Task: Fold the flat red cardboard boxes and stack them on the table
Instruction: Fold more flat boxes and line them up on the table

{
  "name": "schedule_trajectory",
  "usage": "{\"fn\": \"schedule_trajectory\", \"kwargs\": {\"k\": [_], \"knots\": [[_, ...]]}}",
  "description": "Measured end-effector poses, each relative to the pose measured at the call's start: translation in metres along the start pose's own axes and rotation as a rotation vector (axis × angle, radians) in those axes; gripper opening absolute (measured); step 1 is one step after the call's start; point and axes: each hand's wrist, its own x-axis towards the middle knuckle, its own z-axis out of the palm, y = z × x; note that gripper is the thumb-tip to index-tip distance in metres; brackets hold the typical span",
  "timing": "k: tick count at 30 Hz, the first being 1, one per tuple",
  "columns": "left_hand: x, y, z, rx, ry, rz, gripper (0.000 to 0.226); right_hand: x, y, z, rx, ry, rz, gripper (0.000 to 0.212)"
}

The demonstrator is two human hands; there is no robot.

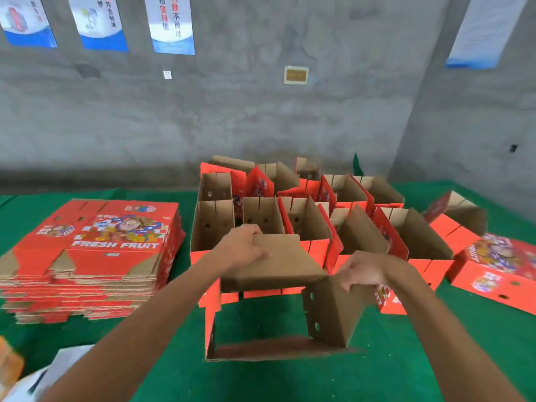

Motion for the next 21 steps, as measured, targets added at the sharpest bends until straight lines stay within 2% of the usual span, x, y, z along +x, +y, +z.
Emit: {"fn": "schedule_trajectory", "kwargs": {"k": [5, 10, 12, 14, 16, 18, 19, 21], "knots": [[0.017, -0.002, 0.033, -0.028, -0.019, 0.013, 0.037, 0.006, 0.023, -0.001, 0.017, 0.053, 0.045, 0.017], [0.030, -0.004, 0.027, -0.002, -0.127, 0.021, 0.034, 0.010, 0.025, -0.002, 0.155, -0.112, 0.103, 0.031], [0.027, -0.004, 0.035, 0.050, -0.152, 0.022, 0.040, 0.019, 0.026, 0.007, 0.139, -0.139, 0.139, 0.034], [0.019, -0.008, 0.050, 0.167, -0.121, 0.049, 0.056, 0.028, 0.030, 0.020, 0.117, -0.120, 0.157, 0.025], [0.008, -0.019, 0.062, 0.299, -0.070, 0.154, 0.073, 0.035, 0.036, 0.031, 0.140, -0.093, 0.169, 0.018], [-0.005, -0.031, 0.060, 0.436, 0.018, 0.379, 0.080, 0.041, 0.041, 0.036, 0.182, -0.080, 0.164, 0.018], [-0.012, -0.035, 0.054, 0.511, 0.081, 0.519, 0.077, 0.044, 0.042, 0.036, 0.188, -0.079, 0.156, 0.019], [-0.025, -0.041, 0.036, 0.642, 0.178, 0.769, 0.056, 0.048, 0.043, 0.036, 0.175, -0.076, 0.137, 0.023]]}}
